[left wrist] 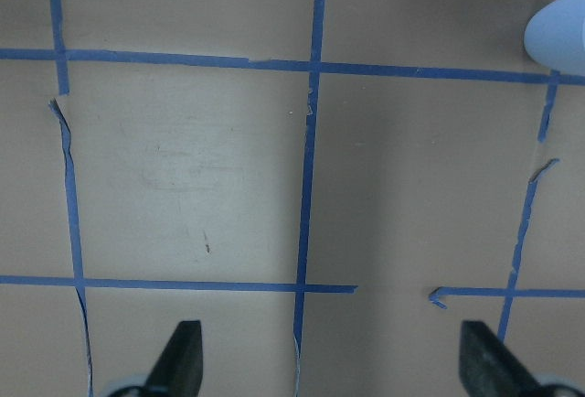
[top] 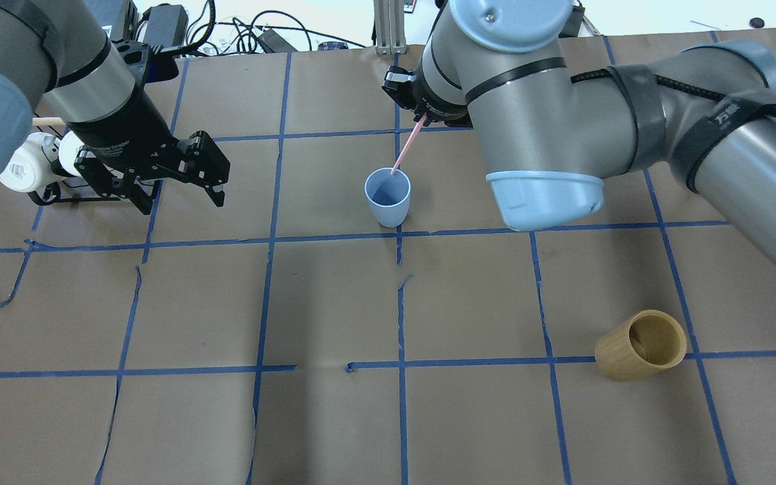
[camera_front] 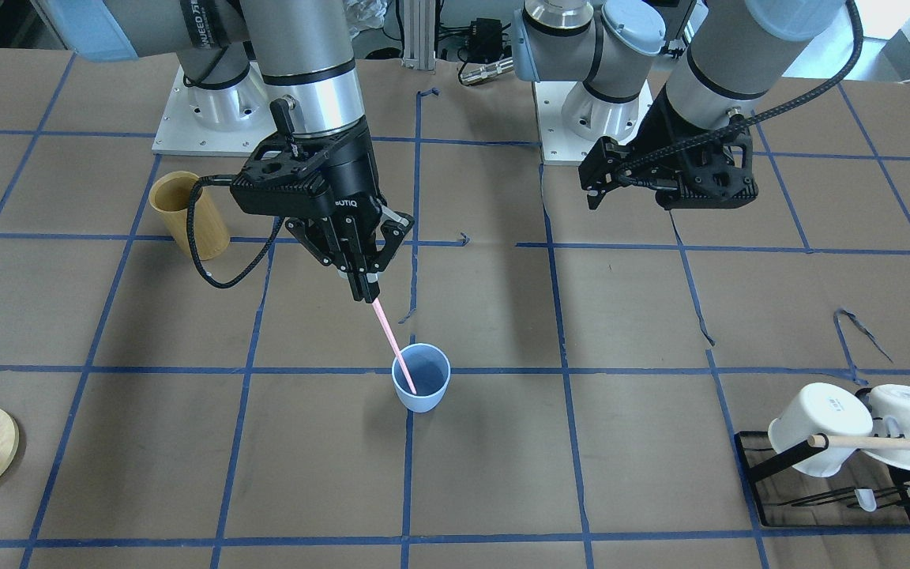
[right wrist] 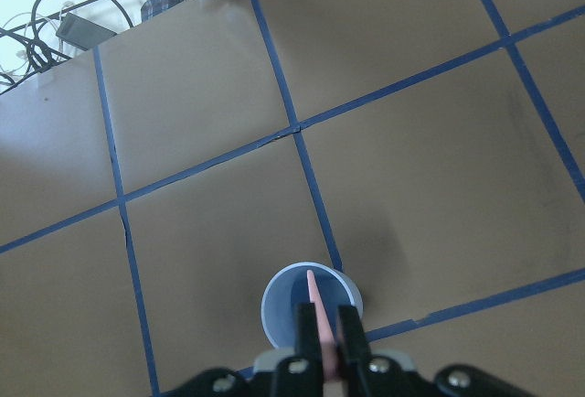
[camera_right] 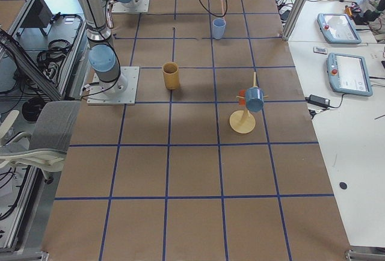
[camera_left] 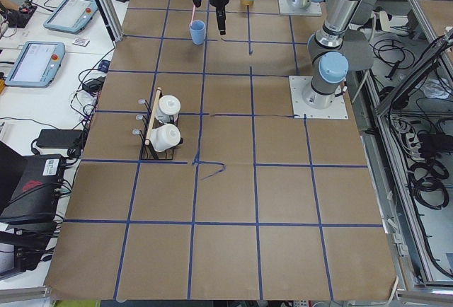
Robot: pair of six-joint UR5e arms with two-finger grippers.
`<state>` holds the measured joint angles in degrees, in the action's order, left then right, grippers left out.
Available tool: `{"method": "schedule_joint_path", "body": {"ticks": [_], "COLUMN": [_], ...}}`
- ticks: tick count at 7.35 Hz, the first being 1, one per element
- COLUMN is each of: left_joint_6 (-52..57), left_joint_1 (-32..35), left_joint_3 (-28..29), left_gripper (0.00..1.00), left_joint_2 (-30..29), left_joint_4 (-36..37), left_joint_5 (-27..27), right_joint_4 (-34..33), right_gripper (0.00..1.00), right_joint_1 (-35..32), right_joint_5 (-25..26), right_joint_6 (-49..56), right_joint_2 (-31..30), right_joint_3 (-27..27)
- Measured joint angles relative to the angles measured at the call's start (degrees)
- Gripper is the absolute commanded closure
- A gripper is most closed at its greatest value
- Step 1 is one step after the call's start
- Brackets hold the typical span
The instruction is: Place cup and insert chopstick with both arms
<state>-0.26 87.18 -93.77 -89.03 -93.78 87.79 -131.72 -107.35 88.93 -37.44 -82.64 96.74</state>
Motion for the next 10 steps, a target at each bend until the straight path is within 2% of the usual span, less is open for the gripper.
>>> {"method": "schedule_joint_path", "body": {"ticks": [1, 6, 8, 10], "left_joint_6": [0.0, 0.08, 0.09, 0.09], "left_joint_1": [0.0, 0.01, 0.01, 0.0], "left_joint_3": [-0.03, -2.21, -2.75, -2.8], "left_gripper": [0.0, 0.0, 0.0, 0.0], "left_joint_2": [0.0, 1.04, 1.27, 1.32], "left_joint_4": [-0.05, -0.08, -0.01, 0.0], "left_joint_5": [0.06, 0.26, 0.27, 0.28], "right_joint_4": [-0.31, 0.62, 7.15, 17.48], "right_gripper": [0.0, 0.0, 0.0, 0.0], "right_joint_1": [0.02, 0.15, 0.63, 1.61], "right_joint_5": [0.19, 0.78, 2.8, 3.35], "right_joint_6": [0.05, 0.82, 6.67, 14.52], "right_joint_2": [-0.18, -0.34, -0.9, -2.93], "right_joint_3": [0.38, -0.91, -2.2, -2.62]}}
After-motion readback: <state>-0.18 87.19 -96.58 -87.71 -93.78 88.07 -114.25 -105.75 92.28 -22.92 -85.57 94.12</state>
